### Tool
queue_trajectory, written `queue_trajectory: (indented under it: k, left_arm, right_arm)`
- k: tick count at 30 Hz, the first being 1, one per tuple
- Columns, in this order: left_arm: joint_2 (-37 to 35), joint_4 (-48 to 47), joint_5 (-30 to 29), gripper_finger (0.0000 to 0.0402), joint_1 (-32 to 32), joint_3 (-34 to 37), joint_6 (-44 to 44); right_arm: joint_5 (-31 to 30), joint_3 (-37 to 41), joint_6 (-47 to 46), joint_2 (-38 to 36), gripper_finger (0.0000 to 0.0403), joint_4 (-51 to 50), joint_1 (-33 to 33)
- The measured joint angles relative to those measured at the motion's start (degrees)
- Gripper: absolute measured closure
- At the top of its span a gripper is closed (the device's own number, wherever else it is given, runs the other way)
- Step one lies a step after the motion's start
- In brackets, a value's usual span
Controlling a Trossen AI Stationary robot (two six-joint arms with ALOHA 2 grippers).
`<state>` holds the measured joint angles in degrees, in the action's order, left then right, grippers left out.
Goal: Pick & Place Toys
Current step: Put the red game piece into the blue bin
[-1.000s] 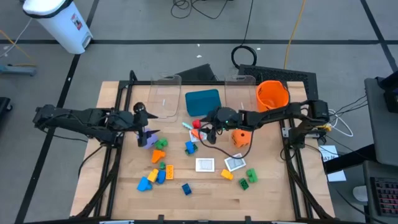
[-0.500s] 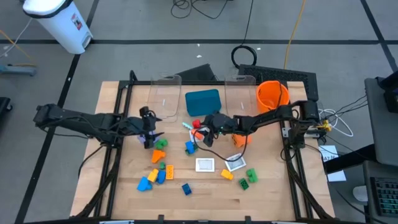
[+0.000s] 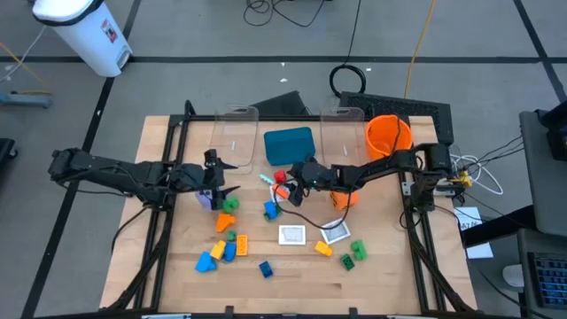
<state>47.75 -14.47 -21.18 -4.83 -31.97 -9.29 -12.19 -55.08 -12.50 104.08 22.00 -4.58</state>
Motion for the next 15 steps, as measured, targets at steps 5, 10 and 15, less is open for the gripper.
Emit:
queue_trajectory:
  k: [5,10,15]
  left_arm:
    - [-0.02,1.14,0.07,0.0112,1.71,0.00,-0.43]
    - [0.00,1.13,0.14,0.0112,2.92,0.00,-1.95]
    - [0.00,1.19,0.16,0.0112,3.98,0.00,-2.90]
  right_arm:
    - [-0.03,0.01,-0.60,2.84,0.0193,2.96,0.02]
    - [-0.77,0.05,-0.76,4.20,0.0193,6.79,-0.05]
    - [-1.52,0.07,-1.41,5.19,0.0212,6.99,-0.65]
